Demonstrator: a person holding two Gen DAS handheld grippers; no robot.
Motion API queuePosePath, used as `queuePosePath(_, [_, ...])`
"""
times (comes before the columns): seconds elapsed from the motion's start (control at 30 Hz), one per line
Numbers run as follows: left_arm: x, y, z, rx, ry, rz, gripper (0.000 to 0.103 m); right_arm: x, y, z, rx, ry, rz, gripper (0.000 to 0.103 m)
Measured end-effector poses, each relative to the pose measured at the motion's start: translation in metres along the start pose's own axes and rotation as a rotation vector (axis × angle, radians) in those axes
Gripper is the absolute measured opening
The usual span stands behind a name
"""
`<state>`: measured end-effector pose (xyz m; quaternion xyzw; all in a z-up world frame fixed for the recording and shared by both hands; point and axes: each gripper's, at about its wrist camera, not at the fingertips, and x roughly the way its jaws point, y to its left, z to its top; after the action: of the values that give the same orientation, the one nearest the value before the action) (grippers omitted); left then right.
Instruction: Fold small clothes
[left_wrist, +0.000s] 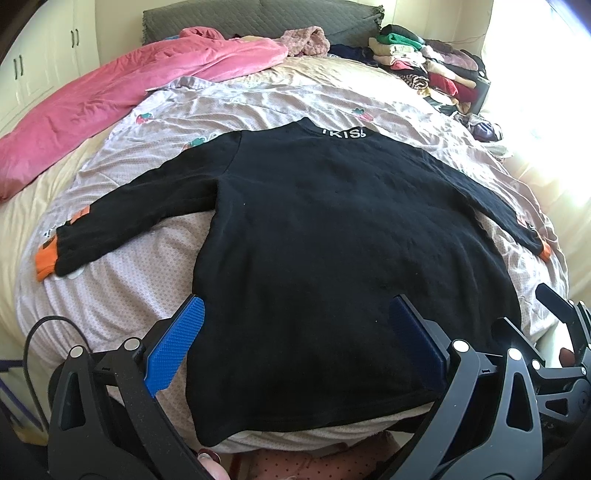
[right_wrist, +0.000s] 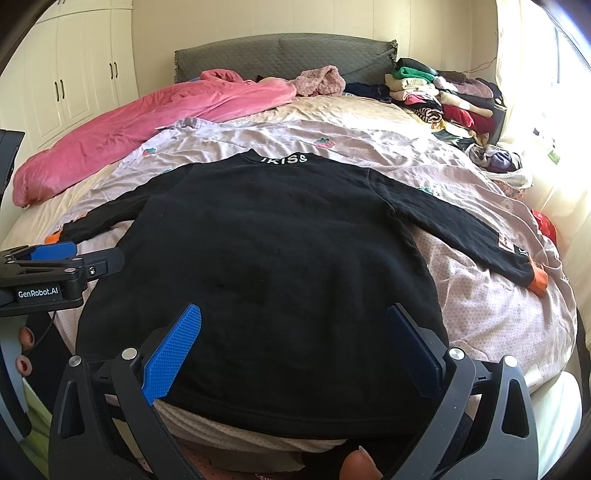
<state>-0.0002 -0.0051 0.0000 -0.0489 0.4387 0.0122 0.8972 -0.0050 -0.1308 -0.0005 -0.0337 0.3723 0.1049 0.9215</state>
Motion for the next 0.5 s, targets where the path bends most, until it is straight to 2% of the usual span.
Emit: queuePosePath(0.5, [0.002, -0.016, 0.015, 0.031, -0.018, -0.013, 0.094, -0.006, -0.021, 0.015, 0.026, -0.031, -0.049, 0.099])
